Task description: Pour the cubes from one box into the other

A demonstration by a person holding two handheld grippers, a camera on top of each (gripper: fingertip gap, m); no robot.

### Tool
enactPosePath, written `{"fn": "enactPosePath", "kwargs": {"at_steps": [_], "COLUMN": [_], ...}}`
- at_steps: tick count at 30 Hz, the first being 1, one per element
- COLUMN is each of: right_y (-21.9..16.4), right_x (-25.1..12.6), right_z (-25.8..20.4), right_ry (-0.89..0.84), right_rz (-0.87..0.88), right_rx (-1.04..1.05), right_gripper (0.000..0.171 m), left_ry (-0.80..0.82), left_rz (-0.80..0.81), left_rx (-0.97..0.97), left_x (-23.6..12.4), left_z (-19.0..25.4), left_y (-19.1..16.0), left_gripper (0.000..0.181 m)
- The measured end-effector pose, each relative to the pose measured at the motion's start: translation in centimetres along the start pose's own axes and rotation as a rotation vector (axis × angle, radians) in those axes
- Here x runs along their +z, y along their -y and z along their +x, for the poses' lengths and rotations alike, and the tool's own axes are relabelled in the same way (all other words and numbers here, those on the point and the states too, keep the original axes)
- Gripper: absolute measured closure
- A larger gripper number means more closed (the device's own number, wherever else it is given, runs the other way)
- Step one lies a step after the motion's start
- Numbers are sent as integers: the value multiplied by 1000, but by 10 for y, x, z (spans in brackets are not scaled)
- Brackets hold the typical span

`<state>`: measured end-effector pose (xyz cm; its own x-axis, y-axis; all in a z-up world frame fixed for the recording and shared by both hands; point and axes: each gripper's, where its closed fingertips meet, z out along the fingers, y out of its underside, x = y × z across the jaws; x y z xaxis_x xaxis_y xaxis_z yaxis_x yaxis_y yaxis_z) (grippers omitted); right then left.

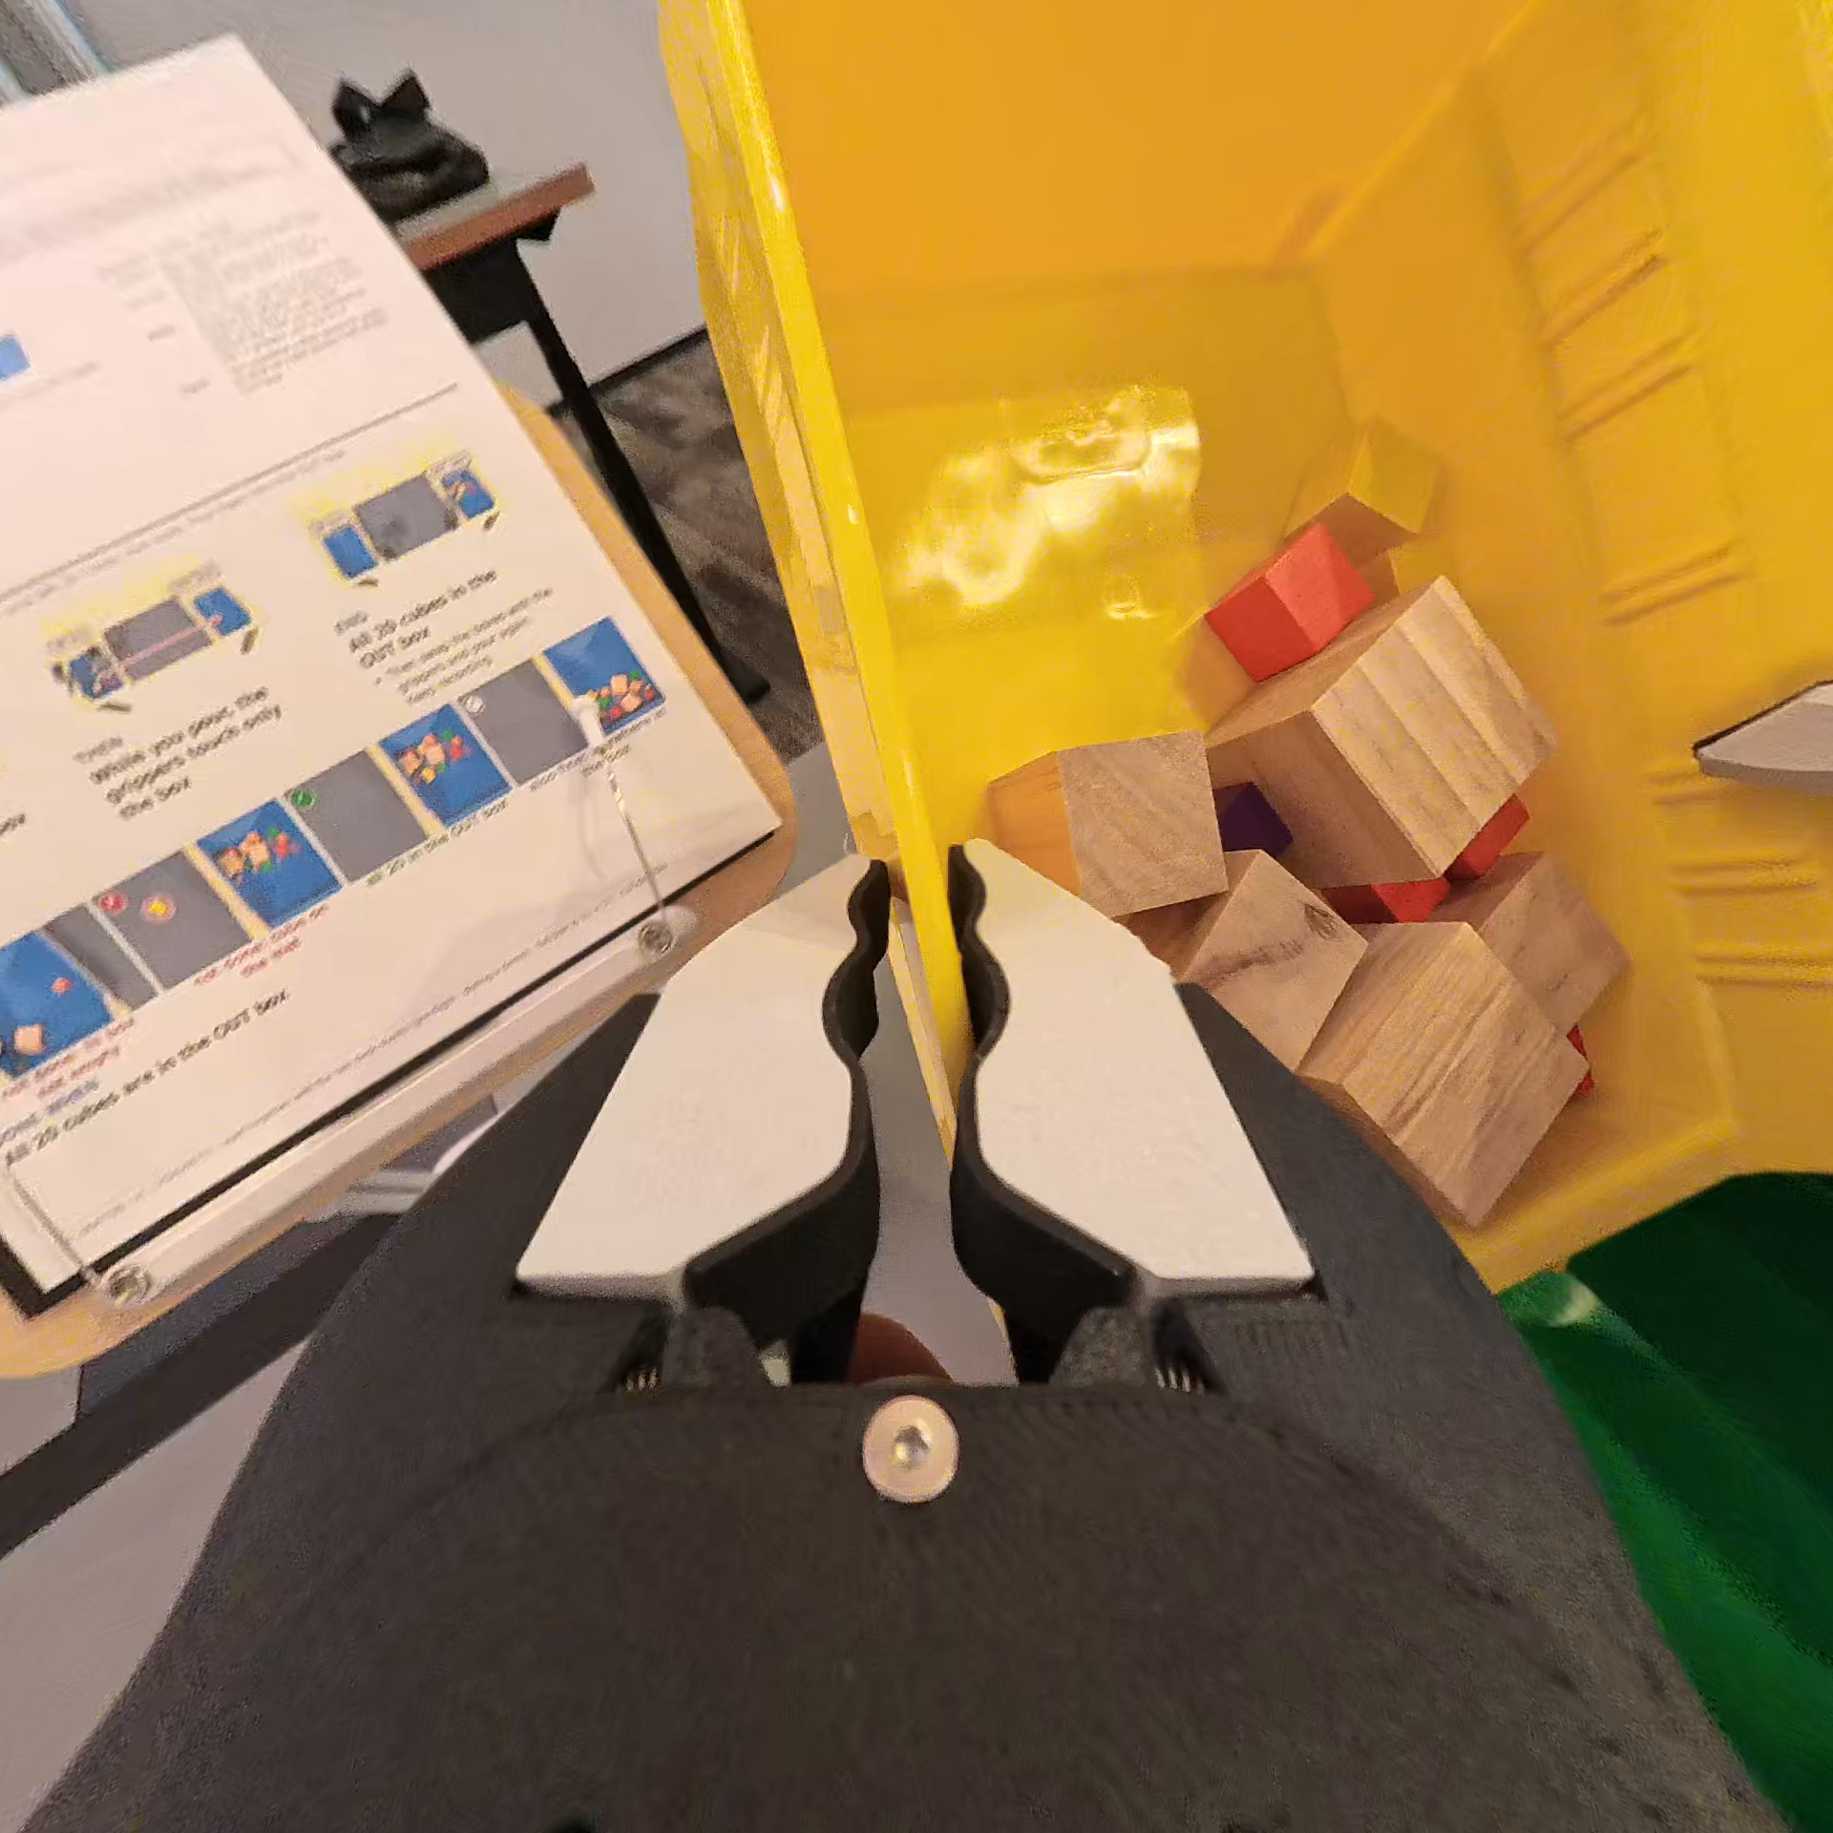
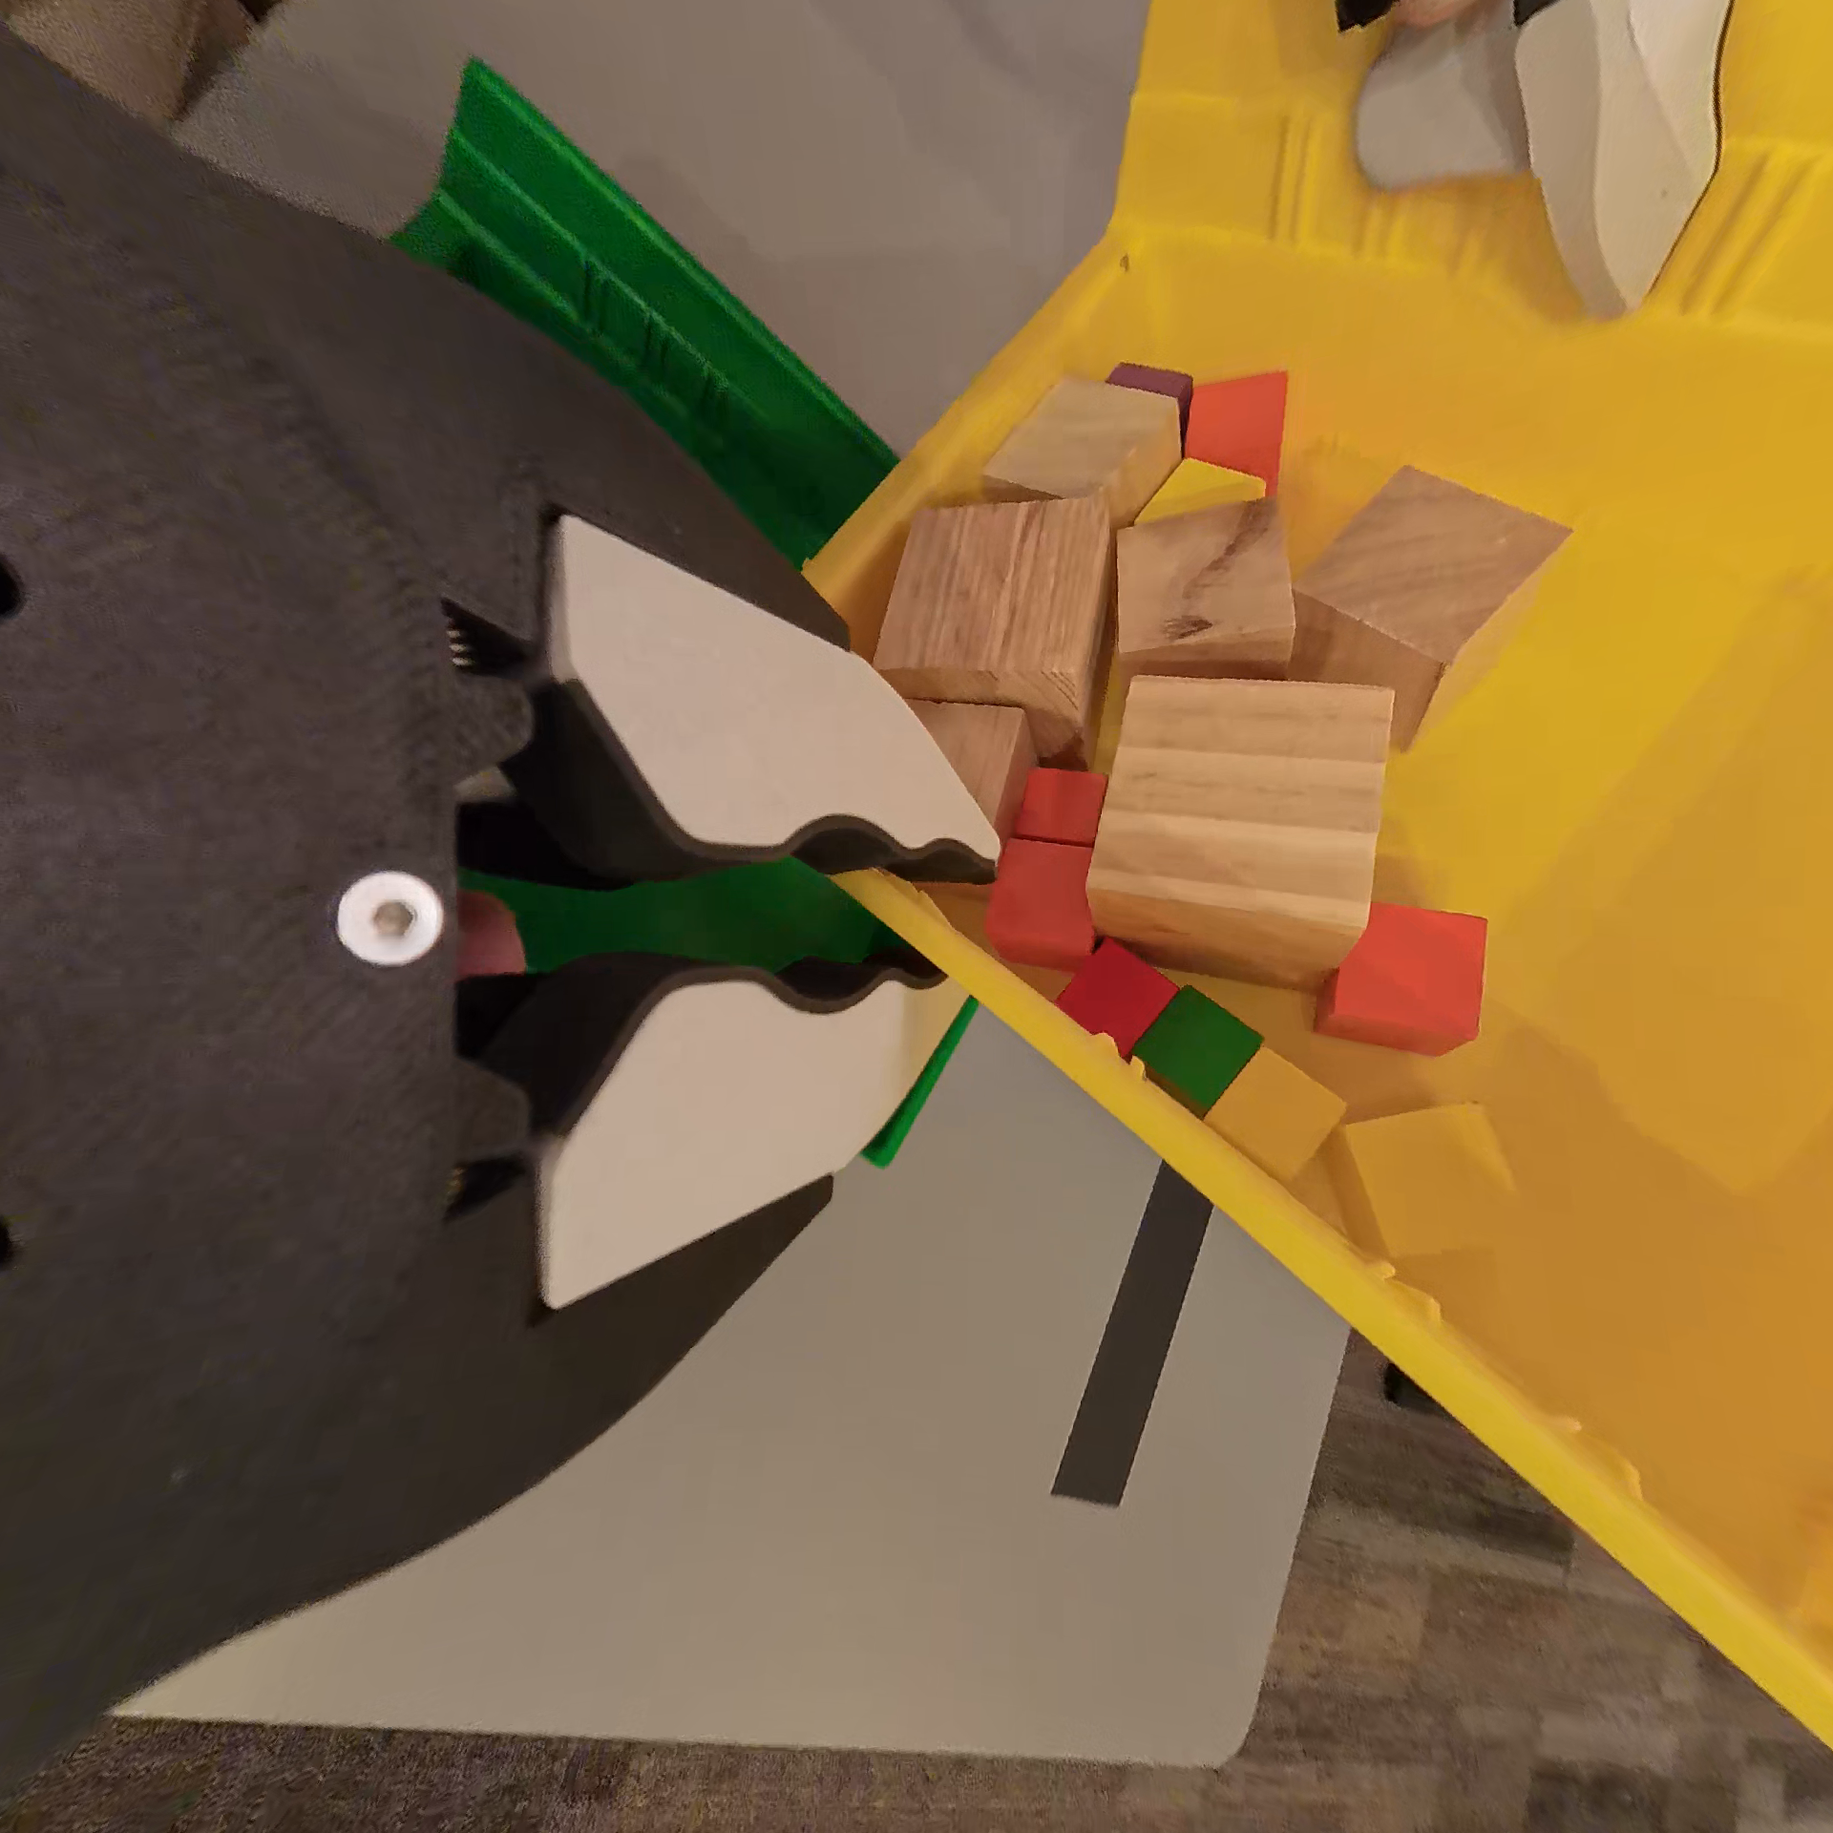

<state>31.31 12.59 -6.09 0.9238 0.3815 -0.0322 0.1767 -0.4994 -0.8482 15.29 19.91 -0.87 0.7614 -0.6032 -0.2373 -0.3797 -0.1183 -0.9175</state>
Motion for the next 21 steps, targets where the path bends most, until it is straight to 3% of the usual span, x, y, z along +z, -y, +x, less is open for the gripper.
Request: {"fn": "enactPosePath", "kwargs": {"at_steps": [1, 21], "right_y": [-3, -16], "right_x": [1, 15], "right_z": [5, 56], "right_ry": [-12, -122], "right_rz": [7, 320], "right_rx": [-5, -48], "right_gripper": [164, 165], "left_ry": [1, 39], "left_rz": [13, 320], "left_rx": [14, 72], "left_x": [3, 32], "left_z": [5, 39], "left_y": [0, 13], "left_gripper": [169, 166]}}
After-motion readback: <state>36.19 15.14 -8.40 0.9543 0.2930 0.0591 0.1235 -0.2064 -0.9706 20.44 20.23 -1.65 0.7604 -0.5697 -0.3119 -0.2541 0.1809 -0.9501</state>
